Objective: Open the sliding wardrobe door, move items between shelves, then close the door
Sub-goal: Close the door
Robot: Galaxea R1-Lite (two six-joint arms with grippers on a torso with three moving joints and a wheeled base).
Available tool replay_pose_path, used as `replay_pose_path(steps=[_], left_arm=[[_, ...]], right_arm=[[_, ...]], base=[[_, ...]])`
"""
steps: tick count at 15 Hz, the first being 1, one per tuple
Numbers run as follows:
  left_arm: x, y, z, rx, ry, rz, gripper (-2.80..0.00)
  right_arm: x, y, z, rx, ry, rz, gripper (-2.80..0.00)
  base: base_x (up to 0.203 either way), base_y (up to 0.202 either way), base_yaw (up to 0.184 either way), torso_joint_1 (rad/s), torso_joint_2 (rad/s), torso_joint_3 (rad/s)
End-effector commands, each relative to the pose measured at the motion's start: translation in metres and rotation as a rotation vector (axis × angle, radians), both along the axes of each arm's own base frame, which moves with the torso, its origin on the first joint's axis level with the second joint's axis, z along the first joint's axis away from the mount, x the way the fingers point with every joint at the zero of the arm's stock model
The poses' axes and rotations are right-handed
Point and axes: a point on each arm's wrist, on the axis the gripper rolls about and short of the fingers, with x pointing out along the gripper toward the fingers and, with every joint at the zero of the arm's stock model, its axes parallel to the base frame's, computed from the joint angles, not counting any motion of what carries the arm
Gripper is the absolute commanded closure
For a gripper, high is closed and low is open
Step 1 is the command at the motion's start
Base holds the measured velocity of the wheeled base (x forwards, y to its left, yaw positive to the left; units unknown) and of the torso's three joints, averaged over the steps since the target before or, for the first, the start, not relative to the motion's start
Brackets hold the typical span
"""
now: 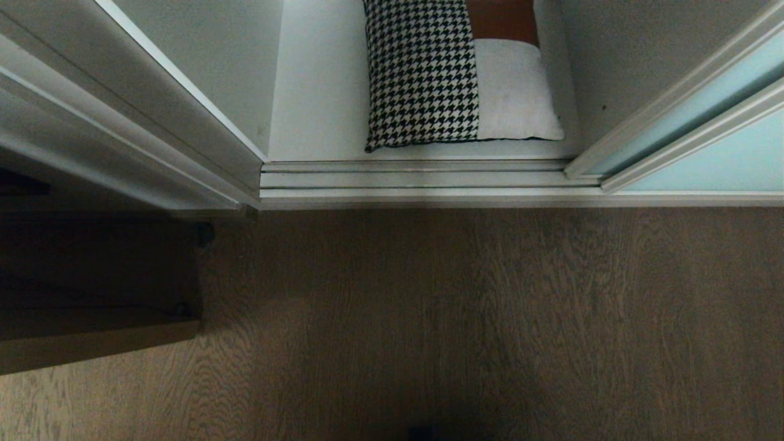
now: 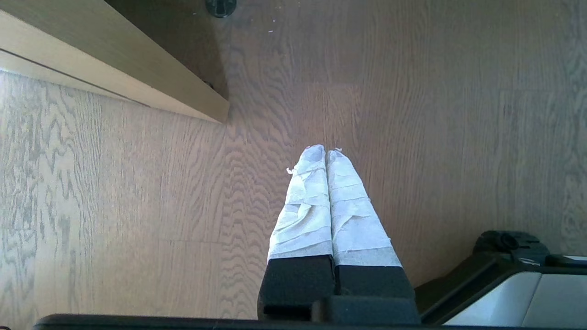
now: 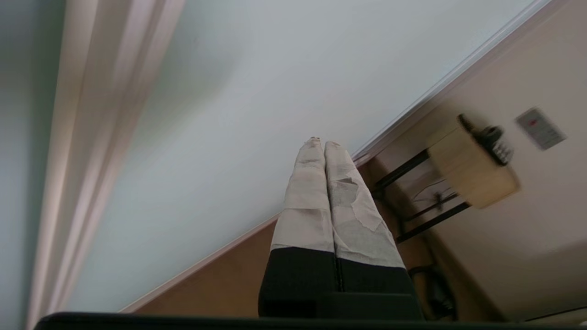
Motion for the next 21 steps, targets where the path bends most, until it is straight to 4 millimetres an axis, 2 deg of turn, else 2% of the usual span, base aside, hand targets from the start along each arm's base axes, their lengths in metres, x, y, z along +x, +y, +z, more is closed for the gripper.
replay_pose_path(steps=[1,9,18,21], left_arm=[[0.000,0.000,0.000,0.000,0.001,0.001,0.00],[0.000,0.000,0.000,0.000,0.001,0.001,0.00],[0.000,0.000,0.000,0.000,0.001,0.001,0.00],[0.000,0.000,0.000,0.000,0.003,0.000,0.00]], right_arm=[[0.011,-0.005,-0.003,0.016,0.018,0.008,0.00],[0.036,-0.019,-0.008,0.040,0.003,0.012,0.00],[0.056,-0.026,-0.010,0.042,0.022,0.129,0.00],[0.057,-0.025,-0.011,0.037,0.023,0.153,0.00]], base=[[0.000,0.000,0.000,0.000,0.00,0.000],[0.000,0.000,0.000,0.000,0.00,0.000],[0.000,0.000,0.000,0.000,0.00,0.000],[0.000,0.000,0.000,0.000,0.00,0.000]])
